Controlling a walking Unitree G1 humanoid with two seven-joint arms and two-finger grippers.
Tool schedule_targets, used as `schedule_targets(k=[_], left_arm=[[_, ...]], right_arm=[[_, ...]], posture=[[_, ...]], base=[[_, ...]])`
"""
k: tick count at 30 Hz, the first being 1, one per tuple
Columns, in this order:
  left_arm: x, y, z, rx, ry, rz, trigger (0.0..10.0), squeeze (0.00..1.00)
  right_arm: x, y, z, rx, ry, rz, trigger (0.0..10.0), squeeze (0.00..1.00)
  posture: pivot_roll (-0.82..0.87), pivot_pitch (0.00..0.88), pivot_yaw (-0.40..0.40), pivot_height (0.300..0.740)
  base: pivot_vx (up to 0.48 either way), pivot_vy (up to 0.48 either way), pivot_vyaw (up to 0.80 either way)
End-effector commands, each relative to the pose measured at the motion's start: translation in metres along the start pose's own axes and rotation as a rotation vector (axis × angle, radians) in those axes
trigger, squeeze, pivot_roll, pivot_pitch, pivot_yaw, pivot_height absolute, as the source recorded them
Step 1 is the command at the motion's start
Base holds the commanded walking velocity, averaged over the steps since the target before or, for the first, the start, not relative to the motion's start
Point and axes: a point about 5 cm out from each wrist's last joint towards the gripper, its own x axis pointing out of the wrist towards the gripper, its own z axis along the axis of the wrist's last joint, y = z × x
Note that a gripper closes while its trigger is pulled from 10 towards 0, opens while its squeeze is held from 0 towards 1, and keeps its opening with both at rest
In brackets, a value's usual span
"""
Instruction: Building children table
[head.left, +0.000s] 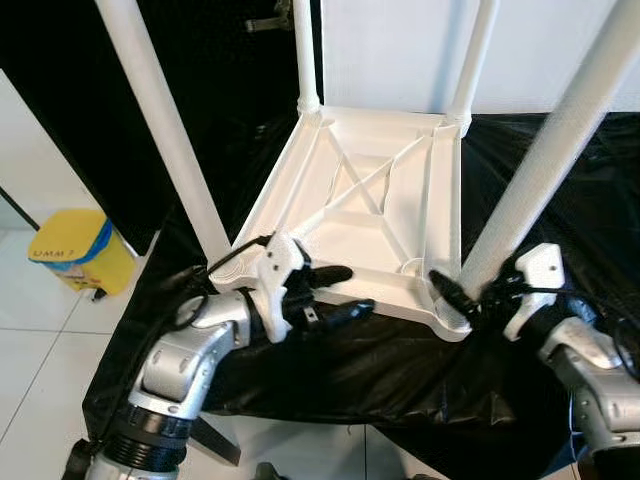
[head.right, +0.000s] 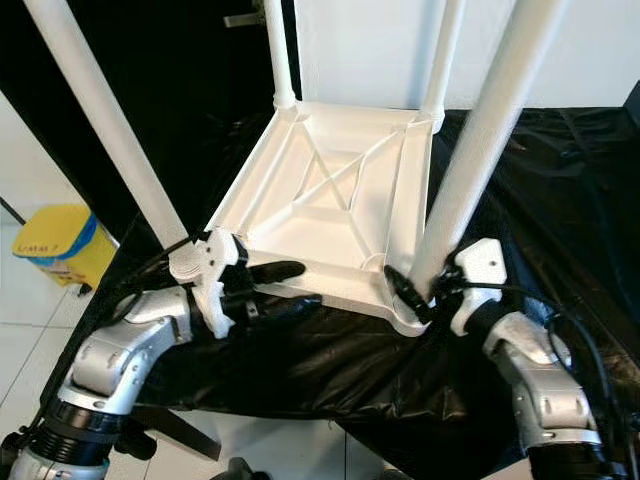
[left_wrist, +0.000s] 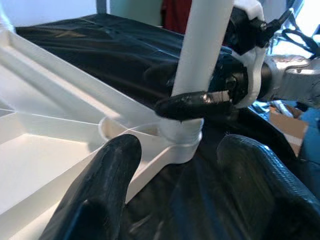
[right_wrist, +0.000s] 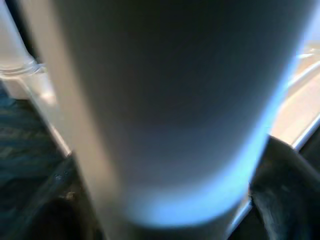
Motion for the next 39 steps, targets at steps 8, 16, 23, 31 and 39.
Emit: schedule_targets(k=[8,16,23,31,39], left_arm=[[0.007,-0.004,-0.006,-0.027,0.025,0.005,10.0,0.0],[0.009,-0.005,-0.007,-0.039,0.031,0.013,10.0,0.0],[0.011,-0.003,-0.009,-0.038,0.02,0.059,10.0,0.0],[0.013,-0.001,-0.013,-0.028,0.033,0.088,10.0,0.0],[0.017,-0.003,-0.017,-0.032,0.047,0.088,10.0,0.0]], right_arm=[[0.001,0.008,-0.012,0.027,0.026,0.005,0.0,0.0],[-0.001,0.007,-0.017,0.03,0.048,-0.113,3.8,0.0],[0.002,0.012,-0.018,0.06,0.02,-0.375,10.0,0.0],[-0.004,0.027,-0.022,0.082,0.033,-0.692,10.0,0.0],[-0.01,0.032,-0.029,0.082,0.07,-0.884,10.0,0.0]], posture=[[-0.14,0.0,0.044,0.74],[-0.14,0.002,0.044,0.74],[-0.16,0.022,0.051,0.74],[-0.17,0.039,0.062,0.74],[-0.18,0.057,0.09,0.74]], base=[[0.0,0.0,0.0],[0.0,0.0,0.0],[0.0,0.0,0.0],[0.0,0.0,0.0],[0.0,0.0,0.0]])
